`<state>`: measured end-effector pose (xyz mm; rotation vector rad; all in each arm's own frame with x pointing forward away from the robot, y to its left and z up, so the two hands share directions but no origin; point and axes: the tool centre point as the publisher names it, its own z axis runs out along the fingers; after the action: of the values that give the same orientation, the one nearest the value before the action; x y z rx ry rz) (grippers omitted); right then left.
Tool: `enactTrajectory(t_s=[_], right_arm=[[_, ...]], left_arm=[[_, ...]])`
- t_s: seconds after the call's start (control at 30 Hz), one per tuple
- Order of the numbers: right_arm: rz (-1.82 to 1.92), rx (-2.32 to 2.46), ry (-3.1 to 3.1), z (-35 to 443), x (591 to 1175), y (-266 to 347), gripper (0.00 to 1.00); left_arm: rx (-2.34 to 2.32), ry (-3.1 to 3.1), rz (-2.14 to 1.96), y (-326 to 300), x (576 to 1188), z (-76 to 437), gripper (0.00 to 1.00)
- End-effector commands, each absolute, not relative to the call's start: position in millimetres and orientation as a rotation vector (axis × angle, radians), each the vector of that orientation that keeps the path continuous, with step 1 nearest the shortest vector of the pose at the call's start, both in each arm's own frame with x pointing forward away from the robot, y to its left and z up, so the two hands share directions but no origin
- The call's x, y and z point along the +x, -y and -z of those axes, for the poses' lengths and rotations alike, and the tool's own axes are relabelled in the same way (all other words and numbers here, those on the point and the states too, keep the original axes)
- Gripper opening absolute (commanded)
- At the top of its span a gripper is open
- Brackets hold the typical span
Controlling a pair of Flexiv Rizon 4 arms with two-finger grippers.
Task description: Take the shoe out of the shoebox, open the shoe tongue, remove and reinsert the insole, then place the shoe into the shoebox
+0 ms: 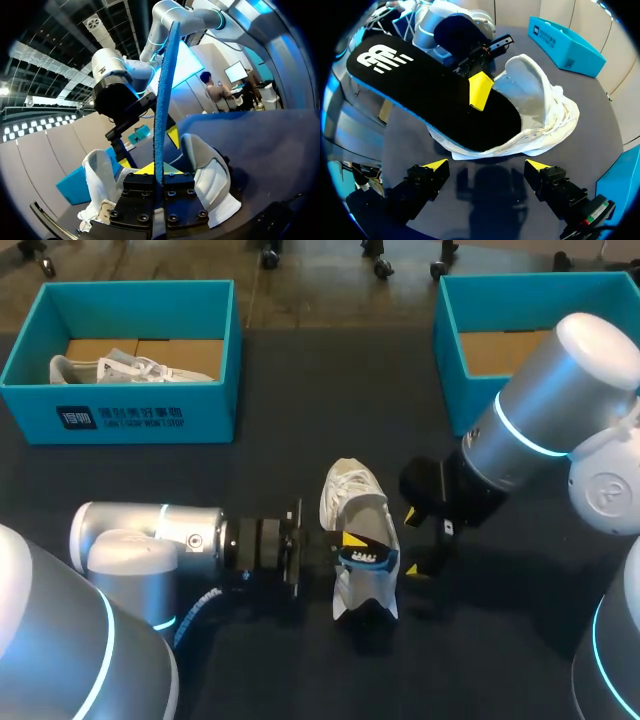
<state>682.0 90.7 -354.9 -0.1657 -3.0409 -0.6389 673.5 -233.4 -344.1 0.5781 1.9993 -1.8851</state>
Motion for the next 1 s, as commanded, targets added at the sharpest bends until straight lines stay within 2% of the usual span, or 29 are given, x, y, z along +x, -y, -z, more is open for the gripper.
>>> enactTrajectory(t_s=[0.03, 0.07, 0.13, 0.17, 0.27, 0.4, 0.77, 0.87, 1.0], right_arm=[[0.638, -0.166, 3.042, 356, 682, -92, 1.0], [0.638, -0.166, 3.042, 356, 682, -92, 1.0], [0.638, -0.166, 3.042, 356, 682, -92, 1.0], [0.638, -0.166, 3.042, 356, 682, -92, 1.0], [0.638, -0.166, 3.042, 356, 682, -92, 1.0], [0.638, -0.166, 3.042, 356, 682, -92, 1.0], [0.638, -0.166, 3.042, 356, 682, -92, 1.0], [0.638, -0.166, 3.042, 356, 682, -92, 1.0], [0.638, -0.166, 3.042, 356, 682, -92, 1.0]], left_arm=[[0.585, -2.007, 1.886, 233, 672, 343, 0.0], [0.585, -2.008, 1.886, 232, 672, 342, 0.0], [0.586, -2.009, 1.887, 231, 671, 340, 0.18], [0.586, -2.008, 1.888, 231, 671, 339, 0.24], [0.589, -2.004, 1.887, 231, 669, 335, 0.3], [0.607, -1.995, 1.887, 232, 662, 328, 0.33], [0.631, -1.978, 1.855, 240, 646, 319, 0.24], [0.641, -1.971, 1.844, 242, 646, 320, 0.0], [0.664, -1.941, 1.823, 245, 650, 326, 0.0]])
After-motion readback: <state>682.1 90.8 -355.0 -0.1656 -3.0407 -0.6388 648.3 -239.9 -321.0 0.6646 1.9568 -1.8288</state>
